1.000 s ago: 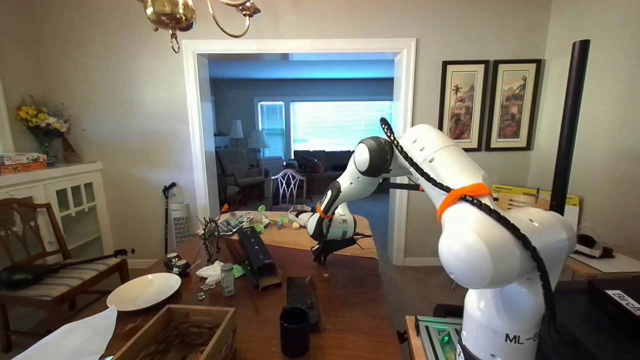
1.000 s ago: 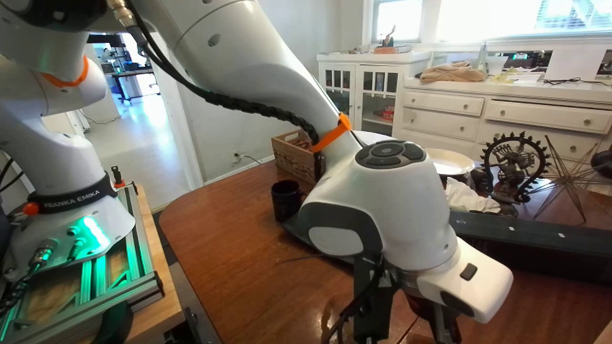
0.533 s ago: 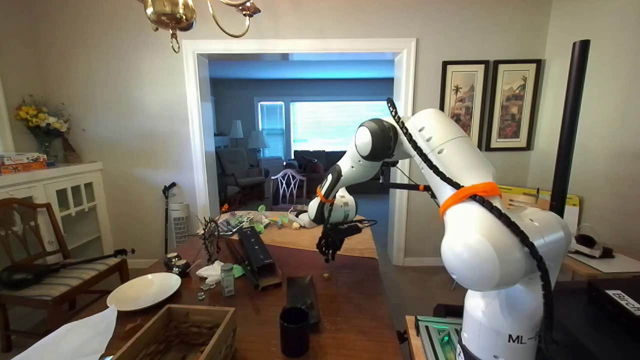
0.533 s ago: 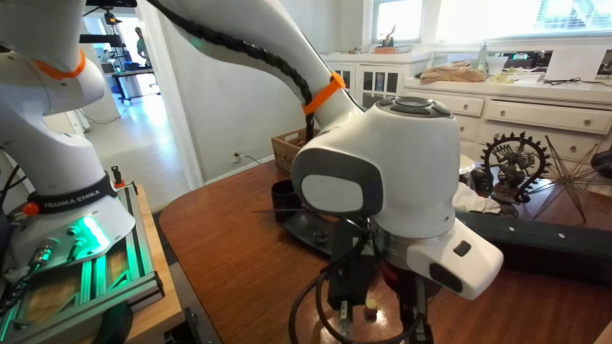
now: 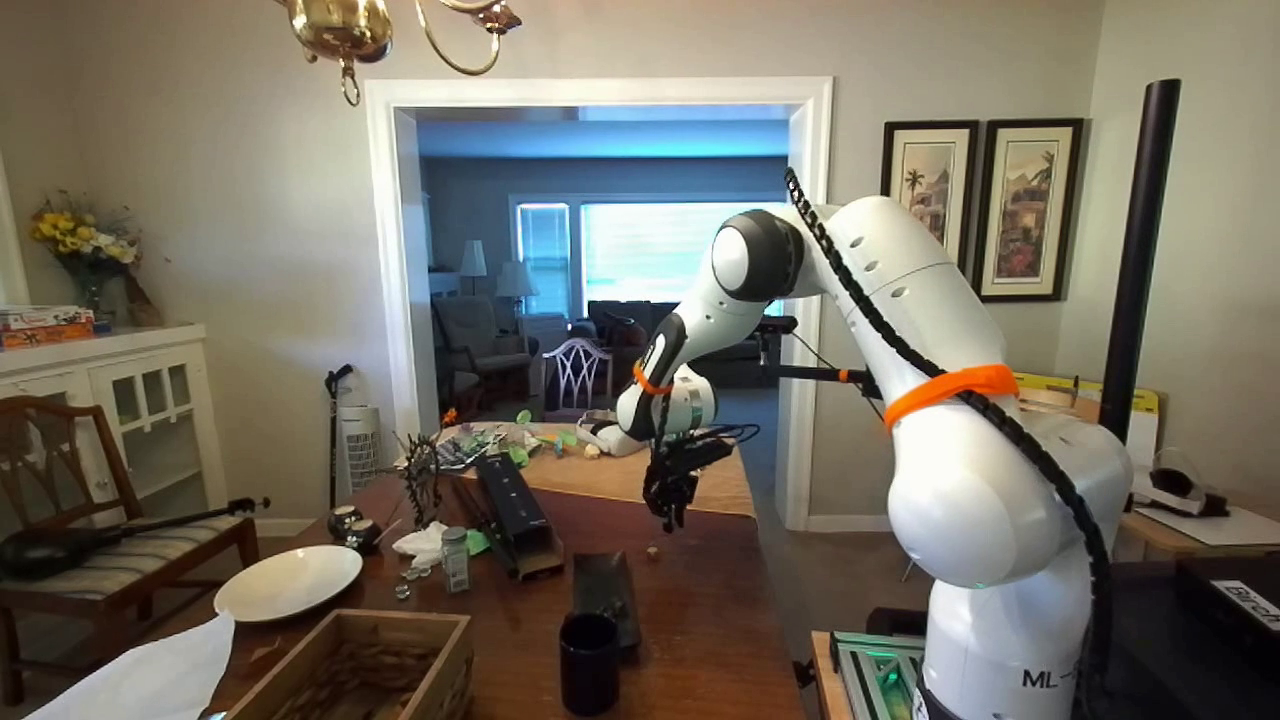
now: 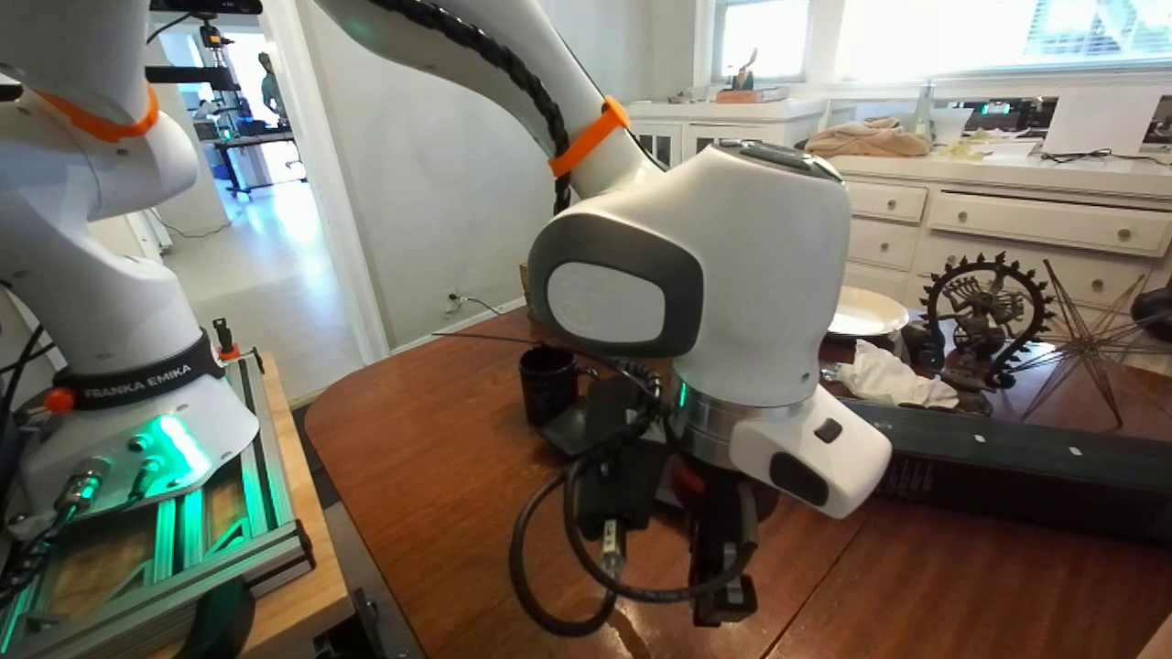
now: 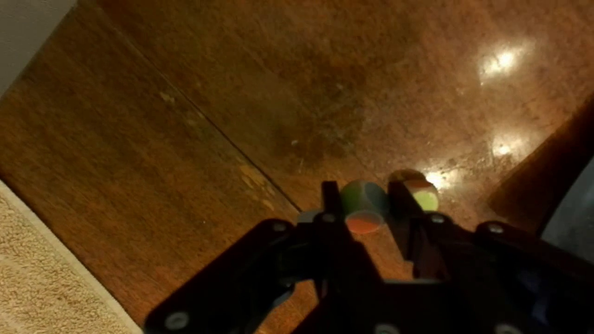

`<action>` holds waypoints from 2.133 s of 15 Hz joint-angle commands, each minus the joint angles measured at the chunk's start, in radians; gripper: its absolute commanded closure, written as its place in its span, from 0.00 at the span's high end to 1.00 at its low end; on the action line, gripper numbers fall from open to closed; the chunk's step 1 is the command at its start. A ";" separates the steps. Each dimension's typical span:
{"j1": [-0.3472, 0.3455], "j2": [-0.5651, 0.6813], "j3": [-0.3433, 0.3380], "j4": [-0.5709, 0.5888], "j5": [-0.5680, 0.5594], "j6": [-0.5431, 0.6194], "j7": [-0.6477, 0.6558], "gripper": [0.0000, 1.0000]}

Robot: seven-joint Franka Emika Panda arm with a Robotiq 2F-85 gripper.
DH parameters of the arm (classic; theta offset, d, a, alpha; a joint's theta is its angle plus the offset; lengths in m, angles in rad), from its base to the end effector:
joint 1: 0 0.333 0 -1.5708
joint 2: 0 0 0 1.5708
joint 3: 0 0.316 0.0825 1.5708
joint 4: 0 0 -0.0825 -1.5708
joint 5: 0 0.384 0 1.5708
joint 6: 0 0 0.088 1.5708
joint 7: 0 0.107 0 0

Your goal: Move the brown and grey objects on the right to the left.

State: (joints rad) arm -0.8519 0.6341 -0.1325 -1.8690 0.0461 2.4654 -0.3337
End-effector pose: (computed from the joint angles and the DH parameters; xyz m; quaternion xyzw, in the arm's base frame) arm 0.3535 -0.5257 0.1724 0.9452 -0.3253 -0.0279 0.0103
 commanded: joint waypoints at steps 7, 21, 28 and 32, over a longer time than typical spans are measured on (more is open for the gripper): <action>0.087 -0.076 -0.057 -0.134 -0.050 -0.005 -0.032 0.63; 0.094 -0.133 -0.061 -0.164 -0.019 -0.019 -0.086 1.00; -0.010 -0.208 0.012 -0.157 0.112 -0.125 -0.355 1.00; -0.024 -0.241 0.008 -0.155 0.172 -0.176 -0.468 1.00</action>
State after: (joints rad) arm -0.8559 0.4334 -0.1354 -2.0016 0.1672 2.3273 -0.7154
